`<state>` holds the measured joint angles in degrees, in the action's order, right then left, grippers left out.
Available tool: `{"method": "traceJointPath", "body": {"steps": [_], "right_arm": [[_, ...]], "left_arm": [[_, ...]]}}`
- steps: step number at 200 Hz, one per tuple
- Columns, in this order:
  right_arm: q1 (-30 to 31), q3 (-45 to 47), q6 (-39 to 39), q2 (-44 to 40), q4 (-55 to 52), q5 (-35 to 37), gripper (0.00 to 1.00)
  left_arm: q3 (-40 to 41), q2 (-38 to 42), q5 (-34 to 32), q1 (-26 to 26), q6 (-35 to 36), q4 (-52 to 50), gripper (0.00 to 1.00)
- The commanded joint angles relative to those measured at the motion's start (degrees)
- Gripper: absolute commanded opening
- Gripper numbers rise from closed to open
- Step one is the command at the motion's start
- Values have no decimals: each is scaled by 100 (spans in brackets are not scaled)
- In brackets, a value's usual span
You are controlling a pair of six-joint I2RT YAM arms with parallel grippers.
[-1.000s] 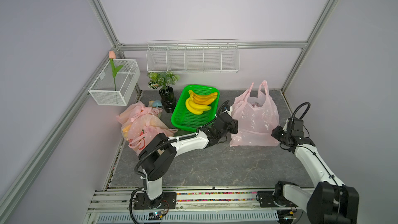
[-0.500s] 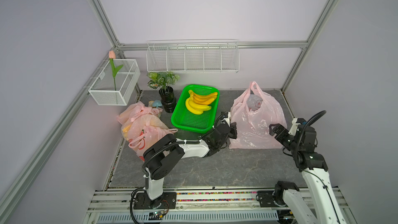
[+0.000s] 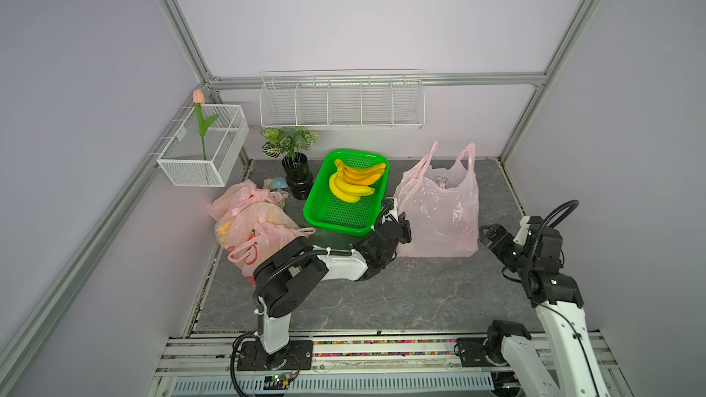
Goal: Place the banana into a plastic bag & tie a knot
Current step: Pick up the plastic bag from the corner of the board.
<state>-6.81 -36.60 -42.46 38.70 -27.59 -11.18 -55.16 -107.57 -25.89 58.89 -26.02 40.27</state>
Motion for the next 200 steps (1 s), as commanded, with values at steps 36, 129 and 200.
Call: {"method": "traceJointPath", "body": {"steps": [36,129,200], "right_arm": [[591,401,-2489,467,2531,-725,92],[625,457,-3369,1247,3489,-556,94],[627,465,-3135,1952,3794,-555,56]], "left_arm": [[479,8,-30,450,880,1402,0],[862,-145,5,772,1613,2506,0],[954,-220,-133,807,1653,2829,0]]}}
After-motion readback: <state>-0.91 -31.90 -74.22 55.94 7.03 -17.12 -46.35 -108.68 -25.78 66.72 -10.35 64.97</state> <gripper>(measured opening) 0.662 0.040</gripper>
